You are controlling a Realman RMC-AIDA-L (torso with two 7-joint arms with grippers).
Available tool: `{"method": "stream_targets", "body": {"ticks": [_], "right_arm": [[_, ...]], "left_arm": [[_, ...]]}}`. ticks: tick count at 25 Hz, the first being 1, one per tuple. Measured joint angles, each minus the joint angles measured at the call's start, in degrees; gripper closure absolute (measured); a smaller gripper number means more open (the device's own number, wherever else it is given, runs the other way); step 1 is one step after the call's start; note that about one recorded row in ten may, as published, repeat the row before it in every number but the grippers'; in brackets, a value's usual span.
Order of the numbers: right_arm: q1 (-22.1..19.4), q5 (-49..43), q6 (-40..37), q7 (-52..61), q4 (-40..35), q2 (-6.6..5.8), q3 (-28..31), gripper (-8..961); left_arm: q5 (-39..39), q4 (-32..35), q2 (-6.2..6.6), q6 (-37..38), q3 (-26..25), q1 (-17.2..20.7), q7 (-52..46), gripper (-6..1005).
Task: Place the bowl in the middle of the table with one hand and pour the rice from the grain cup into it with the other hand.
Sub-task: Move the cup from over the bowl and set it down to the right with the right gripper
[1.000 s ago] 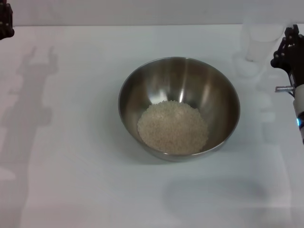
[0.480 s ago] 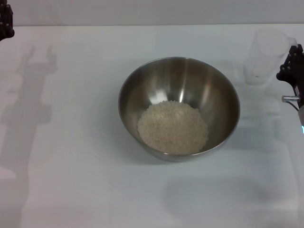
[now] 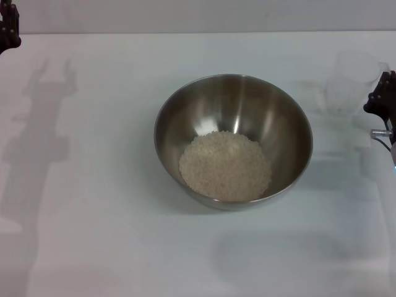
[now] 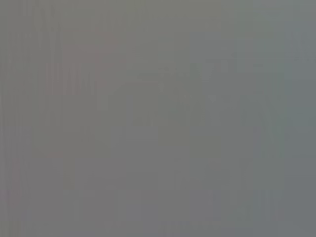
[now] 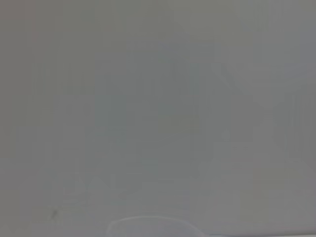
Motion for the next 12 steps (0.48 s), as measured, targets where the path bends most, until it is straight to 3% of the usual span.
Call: {"method": "stream_targets", "body": {"ticks": [12], "right_arm": [[-0.3,-0.5,0.2,0.1,0.1,-0.09,-0.4,928]], "left_arm": [[0.1,0.0,0.0,1.0,0.1,0.3,0.0,549]]}}
